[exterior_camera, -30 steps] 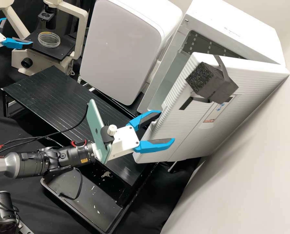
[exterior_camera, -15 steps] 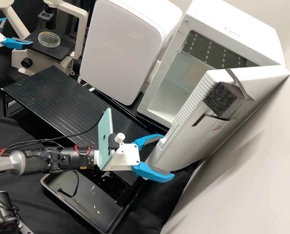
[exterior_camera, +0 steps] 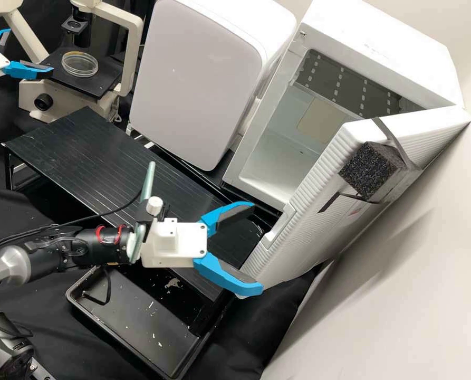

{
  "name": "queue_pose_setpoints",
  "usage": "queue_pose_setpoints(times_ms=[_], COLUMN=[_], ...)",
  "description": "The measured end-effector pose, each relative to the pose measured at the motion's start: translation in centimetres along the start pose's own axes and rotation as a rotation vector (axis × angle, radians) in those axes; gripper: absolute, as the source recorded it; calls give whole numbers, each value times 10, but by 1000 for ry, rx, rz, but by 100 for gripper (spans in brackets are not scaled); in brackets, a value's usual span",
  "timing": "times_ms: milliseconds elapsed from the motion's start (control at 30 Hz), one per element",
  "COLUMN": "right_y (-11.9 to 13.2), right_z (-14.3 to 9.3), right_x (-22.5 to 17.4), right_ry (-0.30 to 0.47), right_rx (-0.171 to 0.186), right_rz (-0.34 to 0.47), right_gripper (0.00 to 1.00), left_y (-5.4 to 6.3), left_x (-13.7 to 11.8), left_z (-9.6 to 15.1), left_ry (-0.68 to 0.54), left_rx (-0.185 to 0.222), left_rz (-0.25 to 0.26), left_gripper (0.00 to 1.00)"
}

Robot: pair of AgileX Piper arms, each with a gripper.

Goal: Open the incubator door

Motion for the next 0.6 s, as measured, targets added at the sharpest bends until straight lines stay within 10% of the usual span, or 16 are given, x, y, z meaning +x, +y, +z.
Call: queue_pose_setpoints(times_ms=[367, 600], right_y=[-13, -51], right_z=[-39, -54], right_x=[-28, -43], right_ry=[293, 547], right_rx=[76, 285], right_rz=[-109, -321], right_gripper=[100, 100], left_y=[0, 0], left_x=[0, 0], left_z=[0, 0], left_ry=[0, 0], left_rx=[0, 0], left_rz=[0, 0], left_gripper=[100, 100])
